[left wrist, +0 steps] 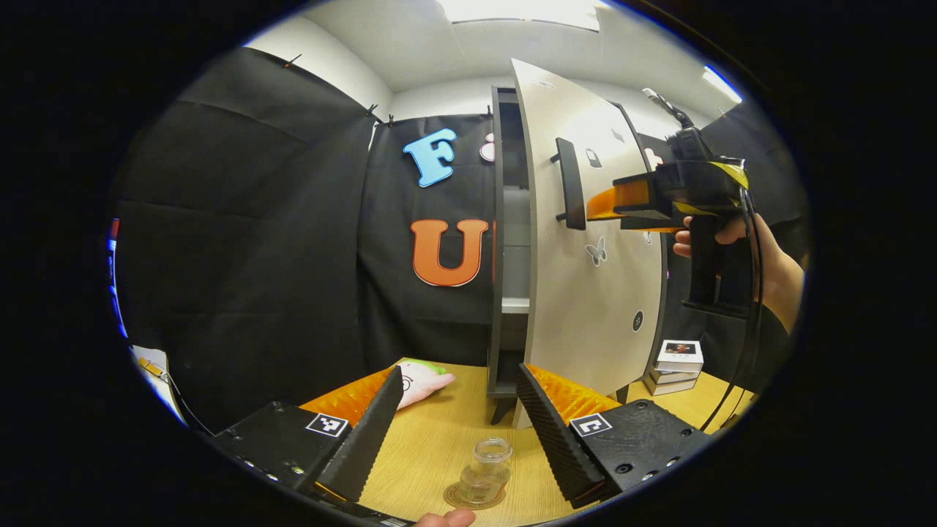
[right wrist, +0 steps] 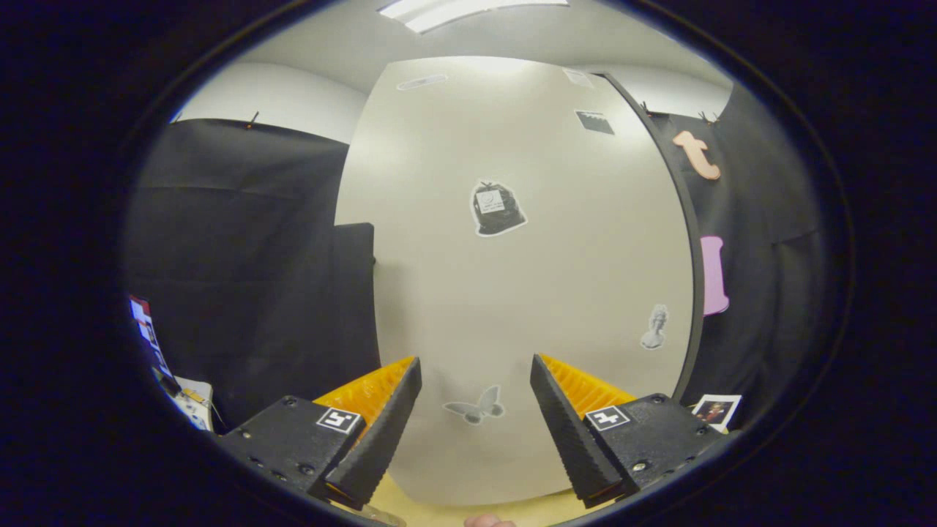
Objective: Open the cabinet door with the right hand, grasp the bottle in the cabinet with the left hand and place it on the coaster, then close the cabinet door with the right hand.
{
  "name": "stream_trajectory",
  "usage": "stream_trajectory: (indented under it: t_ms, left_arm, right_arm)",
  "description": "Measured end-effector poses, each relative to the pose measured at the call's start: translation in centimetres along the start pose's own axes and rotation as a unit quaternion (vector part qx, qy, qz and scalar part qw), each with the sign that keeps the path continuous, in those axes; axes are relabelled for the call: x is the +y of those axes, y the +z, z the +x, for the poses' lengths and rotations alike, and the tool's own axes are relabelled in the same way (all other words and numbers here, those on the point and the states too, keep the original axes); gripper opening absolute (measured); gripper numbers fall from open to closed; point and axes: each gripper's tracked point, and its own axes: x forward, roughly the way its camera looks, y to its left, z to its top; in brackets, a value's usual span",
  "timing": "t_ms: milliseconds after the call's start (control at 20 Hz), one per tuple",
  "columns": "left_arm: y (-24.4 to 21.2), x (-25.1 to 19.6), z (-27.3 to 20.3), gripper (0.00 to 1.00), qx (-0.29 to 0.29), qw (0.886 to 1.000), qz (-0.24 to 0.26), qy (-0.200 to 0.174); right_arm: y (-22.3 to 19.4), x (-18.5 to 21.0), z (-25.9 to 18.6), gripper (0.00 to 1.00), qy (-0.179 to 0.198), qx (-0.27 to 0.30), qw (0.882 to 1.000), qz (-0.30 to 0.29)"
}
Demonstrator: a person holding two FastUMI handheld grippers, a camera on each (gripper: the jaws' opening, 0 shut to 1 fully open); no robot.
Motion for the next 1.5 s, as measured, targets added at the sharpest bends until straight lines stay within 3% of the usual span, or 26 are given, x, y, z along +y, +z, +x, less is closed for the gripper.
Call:
stream_trajectory:
  t_ms: [200,700,750,950,1100,1150,1500]
  left_arm:
    - [0.1,-0.6,0.3,0.94,-0.003,1.0,0.0,-0.008]
    - [1.9,-4.2,-0.8,0.94,-0.011,0.999,0.01,-0.037]
    - [2.0,-4.6,-0.9,0.94,-0.011,0.999,0.009,-0.04]
    - [2.7,-6.4,-1.2,0.94,-0.014,0.999,0.008,-0.052]
    - [3.2,-7.6,-1.4,0.94,-0.021,0.998,0.016,-0.06]
    - [3.2,-7.8,-1.5,0.94,-0.023,0.998,0.017,-0.06]
    - [4.7,-9.8,-1.9,0.94,-0.041,0.997,0.019,-0.068]
  right_arm:
    - [-0.1,-2.1,-4.9,0.93,-0.02,-0.009,1.0,0.007]
    - [-1.5,-10.3,-18.4,1.0,-0.11,-0.006,0.994,-0.02]
    - [-2.2,-11.2,-19.5,0.92,-0.123,-0.001,0.992,-0.026]
    - [-4.6,-14.1,-24.3,0.96,-0.185,0.009,0.982,-0.026]
    - [-8.2,-16.3,-28.1,0.92,-0.255,0.014,0.967,-0.008]
    - [-9.4,-16.7,-29.1,0.96,-0.27,0.017,0.963,-0.004]
    - [-12.1,-17.6,-31.9,0.96,-0.281,0.029,0.959,0.018]
